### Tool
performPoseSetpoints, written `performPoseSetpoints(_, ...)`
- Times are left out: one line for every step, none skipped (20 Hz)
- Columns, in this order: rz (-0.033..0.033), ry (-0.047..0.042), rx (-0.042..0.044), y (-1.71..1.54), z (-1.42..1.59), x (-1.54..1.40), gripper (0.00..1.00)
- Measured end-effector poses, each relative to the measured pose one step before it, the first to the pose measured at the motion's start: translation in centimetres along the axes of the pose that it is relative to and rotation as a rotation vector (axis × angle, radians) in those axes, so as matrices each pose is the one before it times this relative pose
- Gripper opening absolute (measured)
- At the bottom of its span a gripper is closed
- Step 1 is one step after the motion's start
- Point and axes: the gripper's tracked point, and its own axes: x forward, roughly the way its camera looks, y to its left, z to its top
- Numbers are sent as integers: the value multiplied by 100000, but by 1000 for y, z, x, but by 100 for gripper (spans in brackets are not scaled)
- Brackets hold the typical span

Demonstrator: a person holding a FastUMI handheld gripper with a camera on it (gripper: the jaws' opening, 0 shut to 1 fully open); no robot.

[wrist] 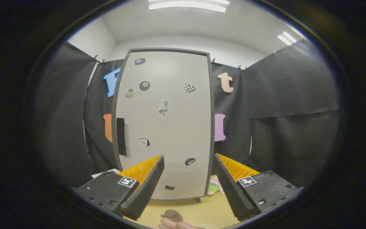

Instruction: Open the shoe cabinet door, grab the shoes and put them into the shoe cabinet, then close the shoe cabinet door.

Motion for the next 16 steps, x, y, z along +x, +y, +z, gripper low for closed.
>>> performPoseSetpoints(106,-182,-350,80,67,35,100)
performPoseSetpoints(126,-299,-448,59,102,0,100)
performPoseSetpoints(-78,-196,-426,45,-16,33,100)
performPoseSetpoints(425,186,-158,57,-41,-13,100)
performPoseSetpoints(476,279,-133,258,-108,73,100)
performPoseSetpoints(241,263,-108,226,-19,100,100)
performPoseSetpoints(243,320,-395,193,-147,73,100)
performPoseSetpoints(281,367,-345,273,-129,158,100)
performPoseSetpoints(407,370,-265,296,-198,222,100)
performPoseSetpoints(421,584,-262,320,-135,244,100)
performPoseSetpoints(391,948,-35,290,-331,270,100)
performPoseSetpoints(555,681,422,221,-168,207,100)
performPoseSetpoints(219,916,356,227,-203,380,100)
performPoseSetpoints(-73,700,165,56,-162,229,100)
performPoseSetpoints(352,354,85,212,-100,208,100)
performPoseSetpoints(344,272,79,238,-10,298,100)
